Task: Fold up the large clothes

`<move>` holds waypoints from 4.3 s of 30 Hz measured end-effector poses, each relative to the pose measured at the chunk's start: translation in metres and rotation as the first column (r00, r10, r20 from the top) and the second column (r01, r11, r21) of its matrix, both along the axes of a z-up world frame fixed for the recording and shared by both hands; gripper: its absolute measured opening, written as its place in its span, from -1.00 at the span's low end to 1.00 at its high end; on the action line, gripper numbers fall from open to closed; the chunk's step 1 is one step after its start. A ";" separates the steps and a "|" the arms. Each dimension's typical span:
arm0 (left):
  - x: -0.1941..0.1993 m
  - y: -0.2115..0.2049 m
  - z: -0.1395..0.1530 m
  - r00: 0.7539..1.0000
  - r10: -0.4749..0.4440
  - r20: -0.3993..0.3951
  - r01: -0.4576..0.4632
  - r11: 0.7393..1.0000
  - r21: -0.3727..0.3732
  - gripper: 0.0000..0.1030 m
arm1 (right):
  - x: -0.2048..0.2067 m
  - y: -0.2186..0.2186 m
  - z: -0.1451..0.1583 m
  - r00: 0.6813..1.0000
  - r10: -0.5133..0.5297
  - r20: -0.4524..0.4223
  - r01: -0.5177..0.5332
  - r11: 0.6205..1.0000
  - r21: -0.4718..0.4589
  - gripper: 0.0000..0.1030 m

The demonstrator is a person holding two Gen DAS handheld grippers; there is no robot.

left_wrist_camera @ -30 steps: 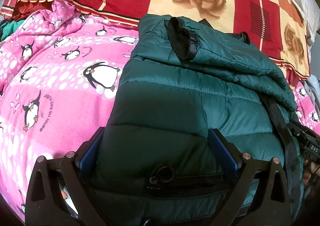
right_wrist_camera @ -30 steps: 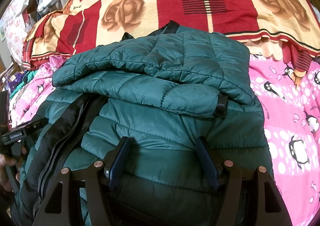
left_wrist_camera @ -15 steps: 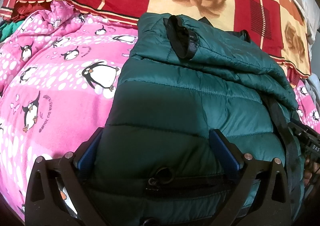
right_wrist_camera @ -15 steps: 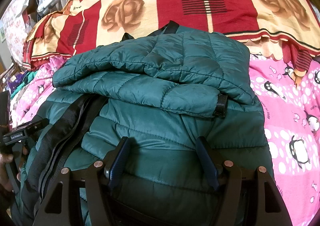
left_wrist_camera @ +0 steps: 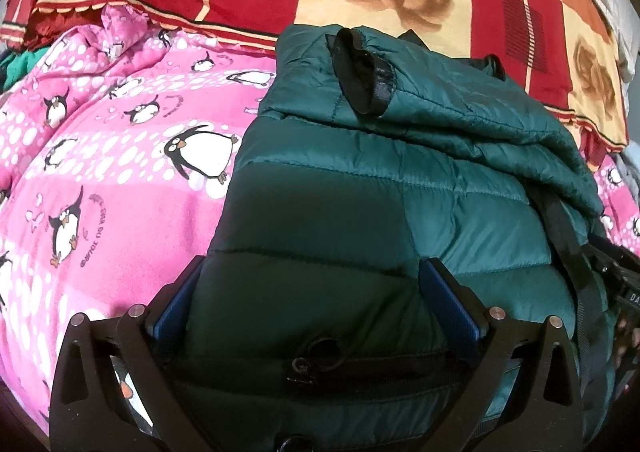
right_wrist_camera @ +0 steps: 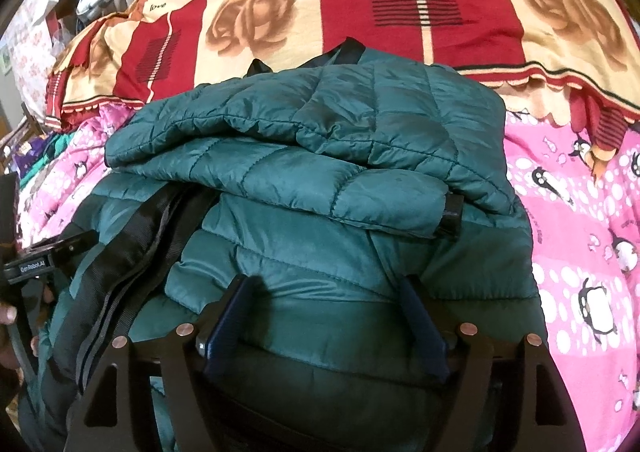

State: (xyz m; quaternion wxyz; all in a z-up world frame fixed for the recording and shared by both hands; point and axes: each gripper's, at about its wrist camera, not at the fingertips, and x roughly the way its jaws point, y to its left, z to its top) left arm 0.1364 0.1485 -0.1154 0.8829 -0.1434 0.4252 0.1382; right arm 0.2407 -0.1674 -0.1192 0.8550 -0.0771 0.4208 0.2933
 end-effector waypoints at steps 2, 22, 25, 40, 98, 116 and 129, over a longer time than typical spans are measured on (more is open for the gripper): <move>-0.001 0.002 0.000 1.000 0.000 0.005 0.000 1.000 -0.008 0.99 | -0.001 0.000 0.000 1.000 0.000 0.005 0.001 1.000 -0.006 0.44; -0.004 0.000 0.001 1.000 0.004 0.014 -0.003 1.000 -0.005 0.99 | -0.006 -0.001 0.001 0.999 -0.012 0.035 0.013 1.000 -0.022 0.48; -0.004 -0.002 0.001 1.000 0.002 0.013 -0.002 1.000 0.009 0.99 | -0.006 -0.001 0.001 0.999 -0.015 0.038 0.016 1.000 -0.027 0.50; -0.005 0.000 0.002 1.000 0.002 0.020 -0.001 1.000 -0.011 0.99 | -0.003 -0.004 -0.001 1.000 -0.016 0.014 0.017 1.000 -0.006 0.52; -0.205 0.042 0.029 0.985 -0.103 0.136 0.124 0.979 -0.162 0.99 | -0.173 -0.194 0.067 0.963 -0.247 0.104 0.229 0.960 0.164 0.52; -0.178 -0.001 0.001 0.958 -0.257 0.126 0.281 0.927 -0.248 0.54 | -0.170 -0.187 -0.001 0.989 -0.113 -0.091 0.133 0.958 0.253 0.47; -0.170 0.013 0.000 0.964 -0.217 0.156 0.256 0.918 -0.302 0.23 | -0.161 -0.182 -0.015 0.988 -0.004 -0.151 0.062 0.922 0.382 -0.01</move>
